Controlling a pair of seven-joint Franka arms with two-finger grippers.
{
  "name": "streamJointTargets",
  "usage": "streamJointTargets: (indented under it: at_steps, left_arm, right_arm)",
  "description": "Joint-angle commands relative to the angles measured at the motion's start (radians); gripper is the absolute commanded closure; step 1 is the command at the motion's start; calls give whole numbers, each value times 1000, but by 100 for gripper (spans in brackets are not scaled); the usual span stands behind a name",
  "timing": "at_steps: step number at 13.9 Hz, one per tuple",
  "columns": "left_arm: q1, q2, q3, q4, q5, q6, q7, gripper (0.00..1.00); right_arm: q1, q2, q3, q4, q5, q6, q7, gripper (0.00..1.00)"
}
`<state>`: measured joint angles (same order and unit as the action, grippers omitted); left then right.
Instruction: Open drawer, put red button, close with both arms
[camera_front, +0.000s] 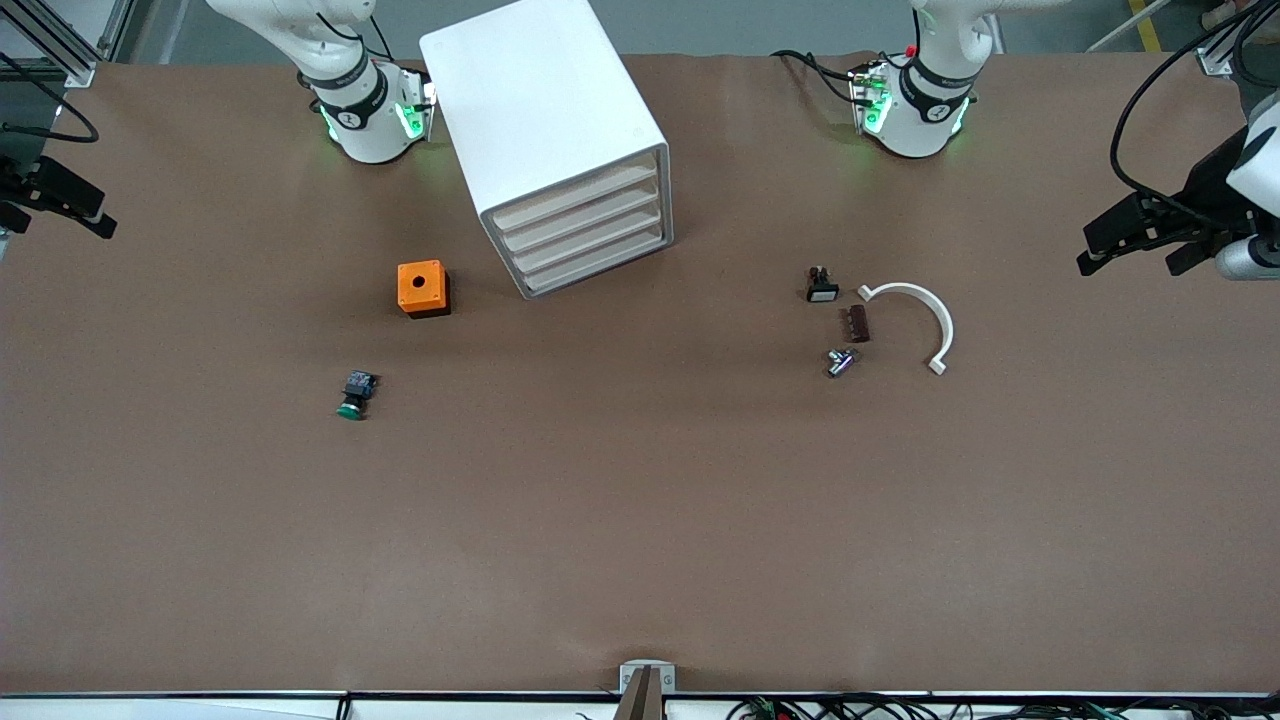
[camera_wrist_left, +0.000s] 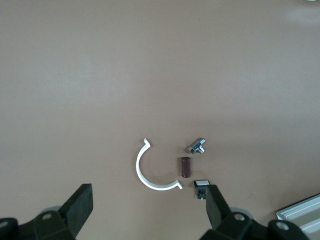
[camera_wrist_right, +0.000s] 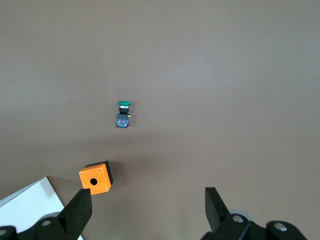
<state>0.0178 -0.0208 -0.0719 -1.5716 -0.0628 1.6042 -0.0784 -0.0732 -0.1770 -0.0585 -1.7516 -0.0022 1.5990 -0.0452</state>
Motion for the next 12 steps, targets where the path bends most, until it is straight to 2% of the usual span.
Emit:
streamJointTargets:
  at_steps: [1, 12]
  left_arm:
    - [-2, 9, -8, 28, 24, -32, -17, 0]
    - [4, 22, -6, 28, 24, -36, -12, 0]
  right_arm:
    - [4, -12, 2, -13, -18, 9, 10, 0]
    - [4, -12, 3, -13, -16, 3, 11, 0]
